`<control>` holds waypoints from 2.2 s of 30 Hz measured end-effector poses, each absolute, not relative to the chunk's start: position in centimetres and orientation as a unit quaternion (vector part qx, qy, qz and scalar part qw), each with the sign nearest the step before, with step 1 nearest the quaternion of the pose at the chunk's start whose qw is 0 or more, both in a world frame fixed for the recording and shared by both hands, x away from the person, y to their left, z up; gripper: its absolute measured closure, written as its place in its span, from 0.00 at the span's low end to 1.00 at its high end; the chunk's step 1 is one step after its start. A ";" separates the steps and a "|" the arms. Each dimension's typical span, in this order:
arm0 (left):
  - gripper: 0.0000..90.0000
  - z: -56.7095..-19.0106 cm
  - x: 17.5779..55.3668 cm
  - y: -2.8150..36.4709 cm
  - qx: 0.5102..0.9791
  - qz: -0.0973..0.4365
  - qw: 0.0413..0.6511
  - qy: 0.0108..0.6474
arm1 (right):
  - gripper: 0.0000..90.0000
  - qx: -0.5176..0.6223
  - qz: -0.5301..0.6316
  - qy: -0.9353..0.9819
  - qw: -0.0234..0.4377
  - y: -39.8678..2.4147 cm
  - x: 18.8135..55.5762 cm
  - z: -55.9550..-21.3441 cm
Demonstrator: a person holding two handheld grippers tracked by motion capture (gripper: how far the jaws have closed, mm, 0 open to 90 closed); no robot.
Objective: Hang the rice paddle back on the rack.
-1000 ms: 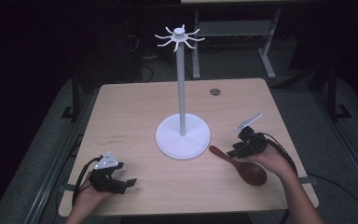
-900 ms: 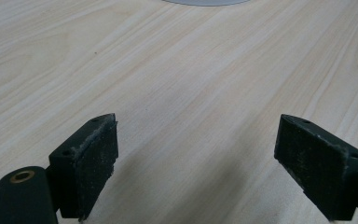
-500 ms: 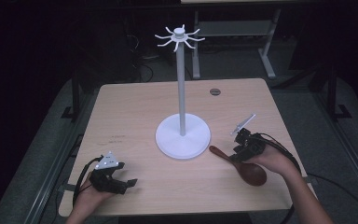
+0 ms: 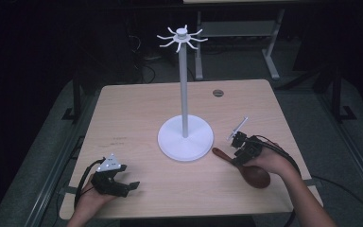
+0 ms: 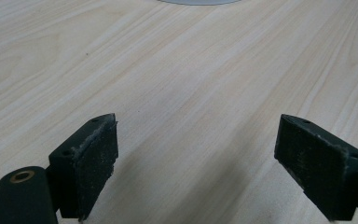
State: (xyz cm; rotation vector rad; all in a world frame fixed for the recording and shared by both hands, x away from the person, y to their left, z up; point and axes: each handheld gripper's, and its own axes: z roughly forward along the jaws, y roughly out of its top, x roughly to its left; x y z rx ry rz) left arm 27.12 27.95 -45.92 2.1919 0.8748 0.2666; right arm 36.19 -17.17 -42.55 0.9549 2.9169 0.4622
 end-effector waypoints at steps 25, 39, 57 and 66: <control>0.14 -45.9 27.1 27.9 0.858 0.103 0.372 0.339 | 0.84 0.304 0.111 0.946 0.021 -15.7 36.4 -43.9; 0.14 -45.9 27.1 27.9 0.857 0.103 0.373 0.339 | 0.86 0.315 0.116 0.942 0.019 -15.9 36.6 -43.9; 0.14 -45.9 27.1 27.9 0.858 0.100 0.371 0.339 | 0.87 0.378 0.246 0.890 0.059 -20.1 36.5 -42.0; 0.14 -46.0 27.1 27.8 0.859 0.098 0.372 0.337 | 0.87 0.395 0.347 0.845 0.091 -22.1 36.0 -40.9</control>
